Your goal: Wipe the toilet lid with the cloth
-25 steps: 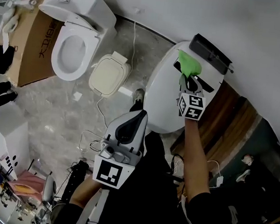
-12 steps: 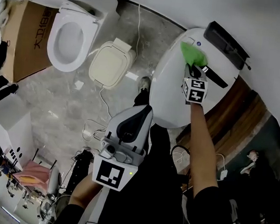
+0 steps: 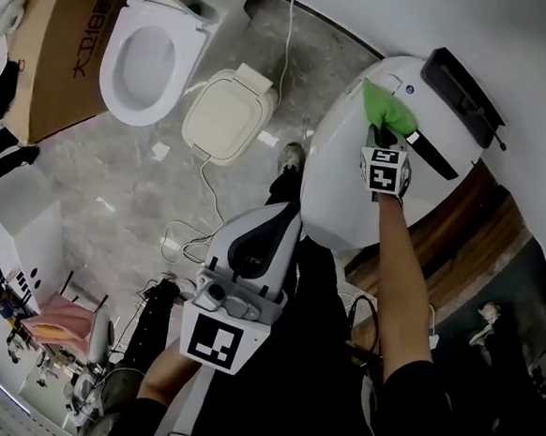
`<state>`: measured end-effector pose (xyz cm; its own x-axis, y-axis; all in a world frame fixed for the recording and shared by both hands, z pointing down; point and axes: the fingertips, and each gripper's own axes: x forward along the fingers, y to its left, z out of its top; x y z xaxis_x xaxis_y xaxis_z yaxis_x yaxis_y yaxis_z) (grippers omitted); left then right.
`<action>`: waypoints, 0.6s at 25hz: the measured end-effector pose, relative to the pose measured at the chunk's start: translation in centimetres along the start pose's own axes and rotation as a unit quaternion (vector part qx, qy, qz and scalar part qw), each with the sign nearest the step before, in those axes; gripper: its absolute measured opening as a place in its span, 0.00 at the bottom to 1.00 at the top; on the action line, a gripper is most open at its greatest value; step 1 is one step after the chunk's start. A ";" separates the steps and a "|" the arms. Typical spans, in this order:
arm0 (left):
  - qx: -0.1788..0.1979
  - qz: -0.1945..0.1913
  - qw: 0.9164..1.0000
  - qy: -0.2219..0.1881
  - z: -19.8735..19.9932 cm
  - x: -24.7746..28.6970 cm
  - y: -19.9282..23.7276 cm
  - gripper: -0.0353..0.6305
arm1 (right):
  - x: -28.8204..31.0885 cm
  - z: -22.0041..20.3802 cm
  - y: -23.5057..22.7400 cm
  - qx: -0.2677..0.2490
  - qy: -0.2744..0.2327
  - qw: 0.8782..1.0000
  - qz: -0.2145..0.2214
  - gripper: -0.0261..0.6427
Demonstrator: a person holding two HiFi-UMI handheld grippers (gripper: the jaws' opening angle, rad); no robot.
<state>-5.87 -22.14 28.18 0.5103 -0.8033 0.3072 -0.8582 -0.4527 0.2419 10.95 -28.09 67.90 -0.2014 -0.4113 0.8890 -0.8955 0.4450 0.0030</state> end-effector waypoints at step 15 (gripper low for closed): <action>-0.015 0.024 0.999 -0.016 -2.0 -3.4 -1.7 0.05 | 0.0 -1.9 5.3 -0.149 0.009 0.988 0.037 0.14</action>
<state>-6.02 -17.86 28.55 0.4656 -0.8360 0.2905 -0.8797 -0.4015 0.2547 6.97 -24.24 68.74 -0.2532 -0.3556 0.8997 -0.7209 0.6896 0.0697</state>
